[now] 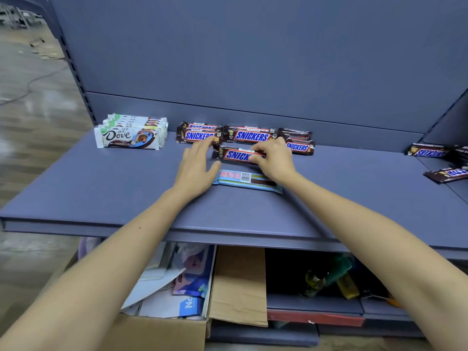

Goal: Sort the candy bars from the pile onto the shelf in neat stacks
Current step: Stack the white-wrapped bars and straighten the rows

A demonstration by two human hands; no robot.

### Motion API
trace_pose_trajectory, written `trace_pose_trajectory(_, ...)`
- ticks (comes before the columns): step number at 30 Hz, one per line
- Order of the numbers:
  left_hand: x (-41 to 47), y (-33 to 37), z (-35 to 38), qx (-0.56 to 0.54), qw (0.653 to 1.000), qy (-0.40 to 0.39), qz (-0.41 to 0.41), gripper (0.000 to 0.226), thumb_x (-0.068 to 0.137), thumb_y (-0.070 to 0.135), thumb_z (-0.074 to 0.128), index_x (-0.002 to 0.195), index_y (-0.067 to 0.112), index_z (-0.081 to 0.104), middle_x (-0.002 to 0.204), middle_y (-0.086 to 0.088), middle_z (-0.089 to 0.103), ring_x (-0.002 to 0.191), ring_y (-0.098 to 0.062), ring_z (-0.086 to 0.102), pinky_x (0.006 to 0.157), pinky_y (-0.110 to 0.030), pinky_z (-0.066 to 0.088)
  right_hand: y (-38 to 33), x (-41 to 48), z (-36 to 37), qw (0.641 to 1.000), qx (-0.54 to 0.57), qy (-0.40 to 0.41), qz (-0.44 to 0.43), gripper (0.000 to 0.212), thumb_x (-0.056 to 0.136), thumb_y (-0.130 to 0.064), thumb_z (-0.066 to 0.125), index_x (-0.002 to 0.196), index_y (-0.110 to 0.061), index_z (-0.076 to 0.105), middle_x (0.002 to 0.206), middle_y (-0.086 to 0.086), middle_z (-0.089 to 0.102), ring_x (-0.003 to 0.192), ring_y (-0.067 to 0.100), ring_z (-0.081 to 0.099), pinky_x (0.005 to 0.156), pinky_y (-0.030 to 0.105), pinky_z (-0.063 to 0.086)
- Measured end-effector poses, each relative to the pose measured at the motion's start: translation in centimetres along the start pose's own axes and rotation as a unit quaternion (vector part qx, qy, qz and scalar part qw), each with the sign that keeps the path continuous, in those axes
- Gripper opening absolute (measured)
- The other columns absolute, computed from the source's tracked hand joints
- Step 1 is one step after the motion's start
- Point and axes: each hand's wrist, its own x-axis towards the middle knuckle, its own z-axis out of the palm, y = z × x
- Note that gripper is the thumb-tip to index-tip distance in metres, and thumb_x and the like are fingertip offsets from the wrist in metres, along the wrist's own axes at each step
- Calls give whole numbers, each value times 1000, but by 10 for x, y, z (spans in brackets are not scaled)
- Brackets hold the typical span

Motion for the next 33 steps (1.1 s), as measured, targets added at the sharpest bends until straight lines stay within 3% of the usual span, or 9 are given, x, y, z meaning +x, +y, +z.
trace_pose_trajectory(2, -5, -6, 7, 25, 998, -14, -54, 48, 93, 26, 47, 139, 14, 36, 136, -7, 48, 124, -30, 38, 102, -39, 32, 7, 7, 2, 999, -20, 7, 27, 28, 88, -33, 58, 112, -21, 65, 111, 2, 66, 113, 26, 39, 92, 35, 29)
trace_pose_trajectory(5, -4, -5, 12, 101, 994, -38, -23, 34, 95, 28, 41, 127, 16, 49, 130, -3, 54, 121, -27, 38, 97, -37, 32, 11, 17, 6, 998, -35, 21, 55, 29, 89, -35, 57, 113, -22, 65, 109, 3, 66, 114, 26, 36, 92, 37, 26)
trace_pose_trajectory(9, -1, -5, 12, 121, 992, -38, -12, 29, 96, 28, 39, 116, 17, 57, 125, -1, 55, 118, -24, 39, 93, -36, 32, 8, 31, 10, 995, -64, 21, 67, 28, 89, -37, 55, 113, -23, 64, 109, 7, 65, 117, 28, 34, 92, 37, 24)
trace_pose_trajectory(19, 1, -7, 14, 118, 993, -24, -16, 26, 95, 29, 40, 108, 17, 59, 119, 1, 57, 113, -21, 41, 88, -34, 32, 10, 60, 13, 990, -130, 6, 56, 30, 93, -32, 52, 119, -20, 60, 117, 4, 61, 116, 28, 34, 91, 39, 24)
trace_pose_trajectory(28, 2, -6, 14, 121, 992, -27, -19, 27, 96, 30, 38, 108, 18, 59, 119, 2, 56, 114, -20, 40, 89, -34, 31, 15, 60, 15, 989, -142, 45, 19, 22, 91, -29, 56, 108, -16, 57, 120, 5, 50, 112, 27, 39, 93, 39, 22)
trace_pose_trajectory(33, 1, -5, 13, 122, 992, -27, -18, 29, 97, 29, 36, 110, 17, 58, 120, 0, 56, 113, -21, 41, 88, -34, 31, 11, 65, 11, 991, -124, 8, 45, 27, 90, -26, 56, 114, -14, 51, 119, 10, 54, 112, 29, 49, 97, 40, 25)
